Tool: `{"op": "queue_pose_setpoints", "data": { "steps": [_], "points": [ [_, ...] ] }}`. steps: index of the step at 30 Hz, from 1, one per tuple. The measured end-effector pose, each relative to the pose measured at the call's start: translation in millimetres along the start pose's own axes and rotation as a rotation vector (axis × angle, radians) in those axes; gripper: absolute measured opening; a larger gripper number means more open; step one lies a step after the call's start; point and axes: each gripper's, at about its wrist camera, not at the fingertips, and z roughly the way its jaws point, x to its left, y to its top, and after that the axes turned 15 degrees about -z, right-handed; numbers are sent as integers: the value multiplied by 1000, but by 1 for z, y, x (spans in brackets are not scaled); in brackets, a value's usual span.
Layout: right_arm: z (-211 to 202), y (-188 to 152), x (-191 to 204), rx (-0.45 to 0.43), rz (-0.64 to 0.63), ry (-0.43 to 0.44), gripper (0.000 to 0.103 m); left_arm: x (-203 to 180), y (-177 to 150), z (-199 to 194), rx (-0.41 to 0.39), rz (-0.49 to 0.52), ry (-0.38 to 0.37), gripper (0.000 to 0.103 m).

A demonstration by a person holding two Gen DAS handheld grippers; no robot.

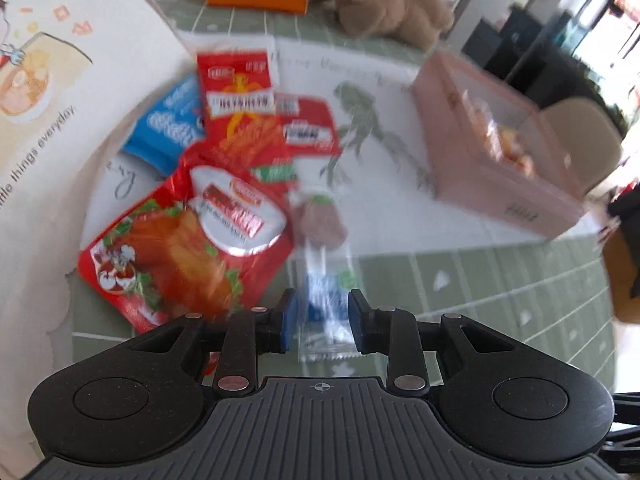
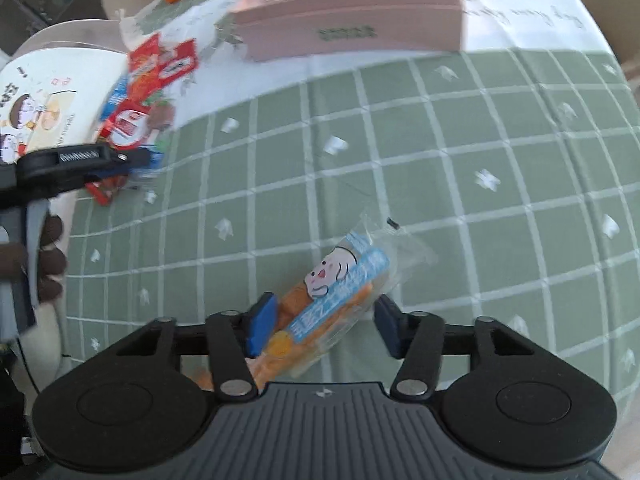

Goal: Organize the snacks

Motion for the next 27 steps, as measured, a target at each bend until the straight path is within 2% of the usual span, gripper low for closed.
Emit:
{"op": "queue_pose_setpoints", "data": {
  "steps": [1,3,6,9,13,14,15,16,18,20,21,25,27],
  "points": [
    [1,6,6,-17,-26,-3,36,2,2,-6,-28,-10,-7,31],
    [6,21,15,-38,-59,2,30,9,10,-18,-102,-37,18,31],
    [16,47,24,-67,-108,-10,26,27,26,-24,-175,-121,78,31],
    [22,75,23,-103,-139,-73,25,41,37,-14,-184,-172,156,31],
    [21,108,23,-146,-182,-176,25,43,35,-6,-163,-167,162,30],
    [18,115,25,-164,-192,-159,27,40,31,-6,-149,-153,148,30],
    [14,121,26,-179,-209,-128,37,37,27,-6,-133,-140,138,31],
    [12,128,31,-197,-234,-94,51,33,22,-5,-108,-119,121,33],
    [13,146,46,-224,-295,-54,65,28,12,-4,-54,-94,65,32],
    [24,170,67,-224,-367,-18,69,28,0,-4,6,-108,2,31],
    [32,182,77,-222,-394,-1,71,29,-6,-6,11,-118,-6,30],
    [78,234,124,-241,-436,24,72,32,-17,-24,-21,-143,19,30],
    [105,262,143,-259,-445,4,71,35,-21,-34,-39,-149,19,30]
  ]
}}
